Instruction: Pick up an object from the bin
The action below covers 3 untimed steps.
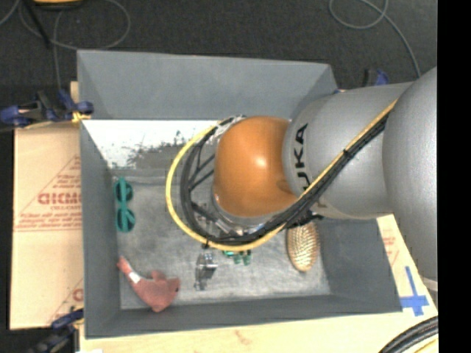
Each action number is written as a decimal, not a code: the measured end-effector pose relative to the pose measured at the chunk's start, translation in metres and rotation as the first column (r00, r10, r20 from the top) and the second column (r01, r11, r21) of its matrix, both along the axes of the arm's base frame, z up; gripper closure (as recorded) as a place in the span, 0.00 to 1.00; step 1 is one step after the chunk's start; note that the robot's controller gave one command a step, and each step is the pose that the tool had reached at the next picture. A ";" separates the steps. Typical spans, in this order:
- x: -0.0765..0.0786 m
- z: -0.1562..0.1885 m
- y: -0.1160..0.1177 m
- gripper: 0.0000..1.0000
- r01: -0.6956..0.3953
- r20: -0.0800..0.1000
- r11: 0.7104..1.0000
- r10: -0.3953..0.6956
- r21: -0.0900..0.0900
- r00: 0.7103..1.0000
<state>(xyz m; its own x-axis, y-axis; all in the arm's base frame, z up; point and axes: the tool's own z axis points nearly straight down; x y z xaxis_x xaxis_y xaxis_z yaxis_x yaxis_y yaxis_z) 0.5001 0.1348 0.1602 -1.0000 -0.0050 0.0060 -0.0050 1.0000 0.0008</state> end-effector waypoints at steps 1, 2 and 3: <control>0.002 0.004 0.000 0.00 0.004 0.008 1.000 -0.004 0.002 1.000; -0.025 -0.081 0.021 1.00 -0.157 0.007 0.988 0.157 0.000 0.988; -0.025 -0.081 0.021 1.00 -0.156 0.007 0.988 0.156 0.001 0.988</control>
Offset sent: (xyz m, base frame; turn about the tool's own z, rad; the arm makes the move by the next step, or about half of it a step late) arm -0.0253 0.0212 -0.0810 -0.1608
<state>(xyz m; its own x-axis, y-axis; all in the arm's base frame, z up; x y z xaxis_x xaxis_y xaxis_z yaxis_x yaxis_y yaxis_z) 0.4753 0.1558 0.0792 -0.9869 -0.1612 -0.0008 -0.1612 0.9869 0.0018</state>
